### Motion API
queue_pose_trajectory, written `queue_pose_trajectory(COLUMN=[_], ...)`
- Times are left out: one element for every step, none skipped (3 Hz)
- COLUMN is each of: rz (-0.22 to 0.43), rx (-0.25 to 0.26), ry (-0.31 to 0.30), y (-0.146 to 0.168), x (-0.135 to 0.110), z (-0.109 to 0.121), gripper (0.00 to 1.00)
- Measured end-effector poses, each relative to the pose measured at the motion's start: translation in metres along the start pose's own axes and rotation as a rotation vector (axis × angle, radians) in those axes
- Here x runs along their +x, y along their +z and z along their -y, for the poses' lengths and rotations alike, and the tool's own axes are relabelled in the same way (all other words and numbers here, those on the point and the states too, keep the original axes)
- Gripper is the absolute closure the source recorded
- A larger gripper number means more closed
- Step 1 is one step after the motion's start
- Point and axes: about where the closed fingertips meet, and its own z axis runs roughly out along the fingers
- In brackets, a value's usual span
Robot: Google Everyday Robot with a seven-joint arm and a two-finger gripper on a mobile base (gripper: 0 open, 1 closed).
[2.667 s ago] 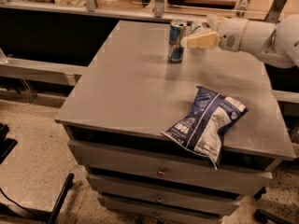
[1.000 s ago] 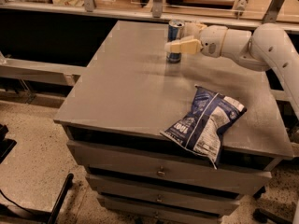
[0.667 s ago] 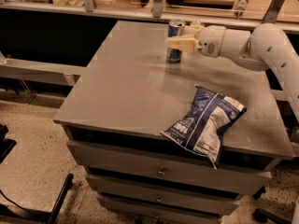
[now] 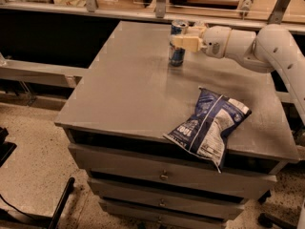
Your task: Move redbull can near blue chip bag
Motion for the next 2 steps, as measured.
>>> queue_pose_trajectory(rz=[0.007, -0.052], rx=[-0.020, -0.049], ry=[0.047, 0.037], y=[-0.014, -0.039], x=[-0.019, -0.048], z=[-0.010, -0.030], gripper=[1.00, 1.00])
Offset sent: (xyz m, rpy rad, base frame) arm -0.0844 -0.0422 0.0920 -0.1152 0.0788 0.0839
